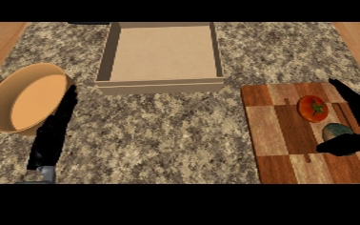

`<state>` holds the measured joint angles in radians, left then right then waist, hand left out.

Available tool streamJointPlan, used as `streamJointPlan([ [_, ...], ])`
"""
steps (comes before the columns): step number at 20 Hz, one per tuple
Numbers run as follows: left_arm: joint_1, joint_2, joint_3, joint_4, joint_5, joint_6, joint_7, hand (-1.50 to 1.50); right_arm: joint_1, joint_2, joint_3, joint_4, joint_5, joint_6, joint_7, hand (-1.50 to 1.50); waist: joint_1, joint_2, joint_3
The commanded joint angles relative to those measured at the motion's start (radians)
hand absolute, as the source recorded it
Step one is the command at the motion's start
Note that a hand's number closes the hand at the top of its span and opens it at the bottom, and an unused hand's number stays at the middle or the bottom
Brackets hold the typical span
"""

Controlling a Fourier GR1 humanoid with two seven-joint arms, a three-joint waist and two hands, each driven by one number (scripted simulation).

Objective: Pick the tomato from the cutting board and place it in the cardboard box

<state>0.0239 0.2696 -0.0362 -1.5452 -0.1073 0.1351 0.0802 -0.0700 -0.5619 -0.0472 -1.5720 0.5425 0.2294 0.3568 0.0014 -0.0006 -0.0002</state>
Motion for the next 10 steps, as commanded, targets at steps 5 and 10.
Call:
streamJointPlan([
  [5,-0.002,-0.019,0.044,-0.051,-0.013,-0.046,0.042,0.0,-0.053,0.056,-0.052,0.08,0.081,0.007,-0.062,-1.5,0.001,0.0,0.0],
  [10,-0.013,-0.028,0.054,-0.076,-0.036,-0.074,0.074,0.0,-0.04,0.109,-0.055,0.044,0.103,0.03,-0.043,-1.5,0.0,0.0,0.0],
])
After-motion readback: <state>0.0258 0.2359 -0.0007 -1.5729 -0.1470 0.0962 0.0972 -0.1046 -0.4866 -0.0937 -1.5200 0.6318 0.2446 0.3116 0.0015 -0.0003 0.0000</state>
